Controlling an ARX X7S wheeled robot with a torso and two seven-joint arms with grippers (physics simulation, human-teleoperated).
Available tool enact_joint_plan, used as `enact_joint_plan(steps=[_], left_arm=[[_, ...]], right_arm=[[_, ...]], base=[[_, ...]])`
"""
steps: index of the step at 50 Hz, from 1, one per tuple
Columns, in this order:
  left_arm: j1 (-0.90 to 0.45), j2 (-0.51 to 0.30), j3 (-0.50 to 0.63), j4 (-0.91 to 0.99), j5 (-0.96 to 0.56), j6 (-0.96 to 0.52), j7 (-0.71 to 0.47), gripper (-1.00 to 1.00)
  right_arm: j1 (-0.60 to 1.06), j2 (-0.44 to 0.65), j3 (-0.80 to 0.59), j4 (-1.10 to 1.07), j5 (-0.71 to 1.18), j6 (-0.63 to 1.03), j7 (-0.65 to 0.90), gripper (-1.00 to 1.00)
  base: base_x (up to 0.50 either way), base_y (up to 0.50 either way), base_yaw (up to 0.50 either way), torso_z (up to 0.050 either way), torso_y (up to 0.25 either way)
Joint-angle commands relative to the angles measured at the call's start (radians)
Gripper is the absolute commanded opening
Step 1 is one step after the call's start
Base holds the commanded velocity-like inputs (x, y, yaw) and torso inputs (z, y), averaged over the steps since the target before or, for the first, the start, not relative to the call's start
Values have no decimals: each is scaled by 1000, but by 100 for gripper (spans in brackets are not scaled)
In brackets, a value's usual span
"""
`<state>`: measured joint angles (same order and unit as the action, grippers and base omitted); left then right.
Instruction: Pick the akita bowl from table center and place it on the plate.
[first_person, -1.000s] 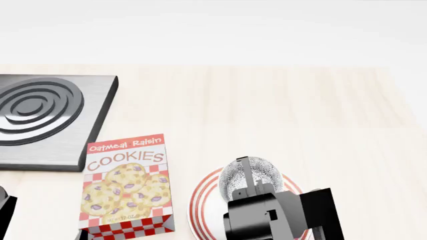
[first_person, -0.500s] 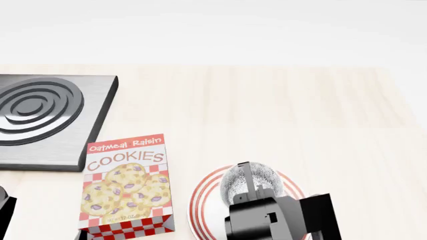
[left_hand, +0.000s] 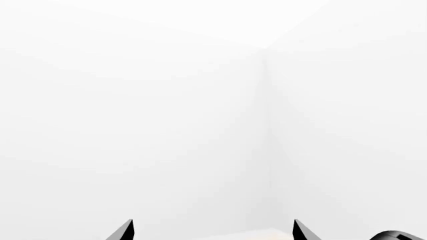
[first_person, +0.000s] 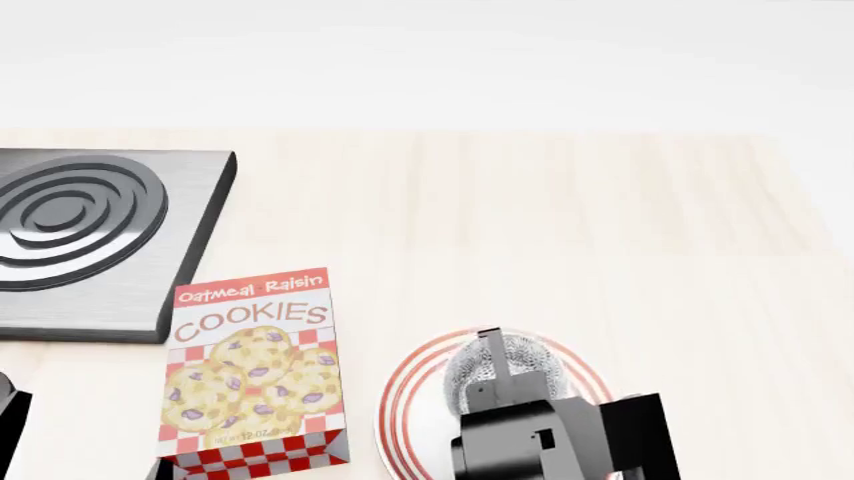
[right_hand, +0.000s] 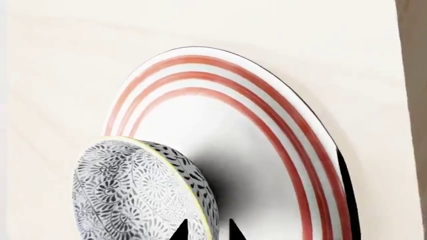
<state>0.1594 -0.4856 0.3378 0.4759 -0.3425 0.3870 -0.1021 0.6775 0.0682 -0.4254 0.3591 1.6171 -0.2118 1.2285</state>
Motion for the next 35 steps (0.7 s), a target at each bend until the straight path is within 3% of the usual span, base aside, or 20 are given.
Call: enact_joint_plan(steps=[1, 20, 35], left_arm=[[-1, -4, 1, 8, -2, -5, -4, 100], [4, -8, 4, 16, 1, -3, -9, 100], [2, -11, 9, 17, 1, -3, -10, 100]], right_arm=[[6, 6, -8, -11, 15, 5, -31, 100], [-10, 26, -24, -81, 23, -4, -15, 100], [-85, 85, -50, -446, -48, -31, 113, 100]], base=[[0, 0, 0, 0, 0], [0, 0, 0, 0, 0], [0, 0, 0, 0, 0]])
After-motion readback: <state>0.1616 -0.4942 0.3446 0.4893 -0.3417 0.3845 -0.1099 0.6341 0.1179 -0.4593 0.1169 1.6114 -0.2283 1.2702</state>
